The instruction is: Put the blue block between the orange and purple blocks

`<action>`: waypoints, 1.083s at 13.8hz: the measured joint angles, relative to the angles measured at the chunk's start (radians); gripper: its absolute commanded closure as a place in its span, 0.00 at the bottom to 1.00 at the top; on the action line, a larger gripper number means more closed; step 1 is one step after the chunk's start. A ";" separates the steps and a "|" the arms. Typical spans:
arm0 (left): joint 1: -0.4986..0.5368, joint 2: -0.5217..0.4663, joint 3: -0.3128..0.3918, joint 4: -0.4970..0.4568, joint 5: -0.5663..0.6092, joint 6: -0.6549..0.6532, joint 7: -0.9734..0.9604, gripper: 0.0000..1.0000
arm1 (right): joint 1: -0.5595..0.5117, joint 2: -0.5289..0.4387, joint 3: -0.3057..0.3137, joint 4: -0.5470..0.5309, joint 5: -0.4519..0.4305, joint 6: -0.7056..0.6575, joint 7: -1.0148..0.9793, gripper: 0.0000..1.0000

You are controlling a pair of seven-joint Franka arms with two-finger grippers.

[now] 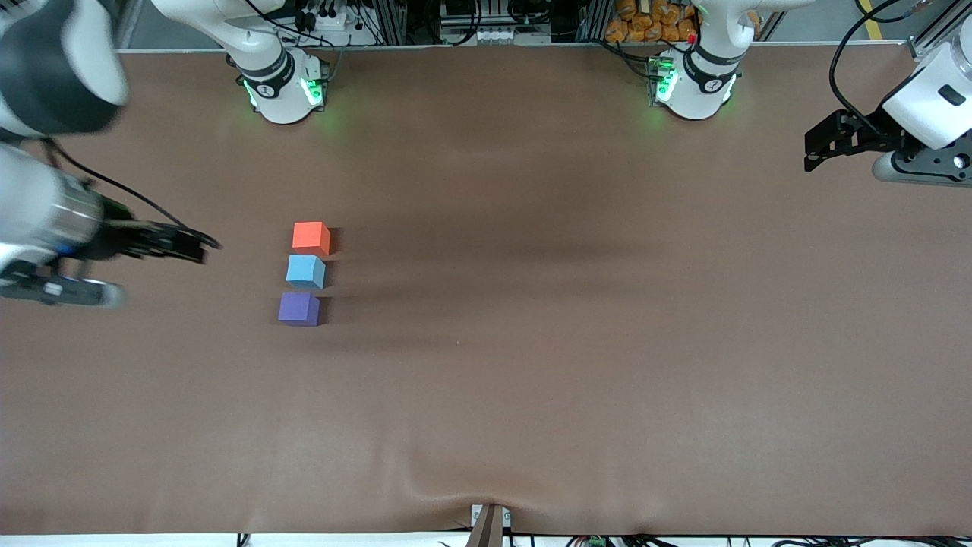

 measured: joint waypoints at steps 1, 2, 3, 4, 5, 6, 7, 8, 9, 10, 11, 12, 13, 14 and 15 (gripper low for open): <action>0.000 0.000 0.000 0.000 0.000 0.000 0.000 0.00 | -0.019 -0.003 -0.004 0.028 -0.007 -0.044 -0.003 0.00; 0.000 0.000 0.001 0.000 0.000 0.000 0.000 0.00 | -0.036 -0.008 -0.008 0.054 -0.018 -0.086 -0.007 0.00; 0.000 0.001 0.001 0.000 0.000 -0.001 0.000 0.00 | -0.047 -0.015 -0.010 0.077 -0.034 -0.131 -0.022 0.00; 0.000 0.001 0.002 0.000 0.000 -0.001 0.000 0.00 | -0.051 -0.027 -0.010 0.095 -0.057 -0.166 -0.043 0.00; 0.000 0.001 0.002 0.000 0.000 -0.001 0.000 0.00 | -0.051 -0.046 -0.009 0.106 -0.078 -0.185 -0.067 0.00; 0.000 0.001 0.003 0.000 0.000 -0.001 0.000 0.00 | -0.050 -0.072 -0.007 0.110 -0.085 -0.195 -0.091 0.00; 0.001 0.001 0.005 0.000 0.000 -0.001 0.000 0.00 | -0.050 -0.099 -0.006 0.108 -0.087 -0.200 -0.113 0.00; 0.001 0.001 0.006 0.000 0.000 -0.001 0.000 0.00 | -0.050 -0.124 -0.004 0.096 -0.088 -0.195 -0.124 0.00; 0.001 0.001 0.007 0.000 0.000 -0.001 0.000 0.00 | -0.050 -0.148 -0.004 0.069 -0.088 -0.174 -0.127 0.00; 0.001 0.001 0.007 0.000 0.000 -0.001 0.000 0.00 | -0.050 -0.170 -0.005 0.028 -0.088 -0.142 -0.128 0.00; 0.001 0.001 0.007 0.000 0.000 -0.001 0.000 0.00 | -0.051 -0.186 -0.006 -0.017 -0.088 -0.111 -0.130 0.00; 0.001 0.001 0.007 0.000 0.000 -0.001 0.000 0.00 | -0.051 -0.198 -0.007 -0.054 -0.088 -0.090 -0.131 0.00; 0.001 0.001 0.007 0.000 0.000 -0.001 0.000 0.00 | -0.051 -0.207 -0.007 -0.081 -0.088 -0.077 -0.133 0.00; 0.001 0.001 0.007 0.000 0.000 -0.001 0.000 0.00 | -0.051 -0.213 -0.007 -0.097 -0.088 -0.067 -0.137 0.00; 0.001 0.001 0.007 0.000 0.000 -0.001 0.000 0.00 | -0.051 -0.221 -0.007 -0.110 -0.088 -0.056 -0.140 0.00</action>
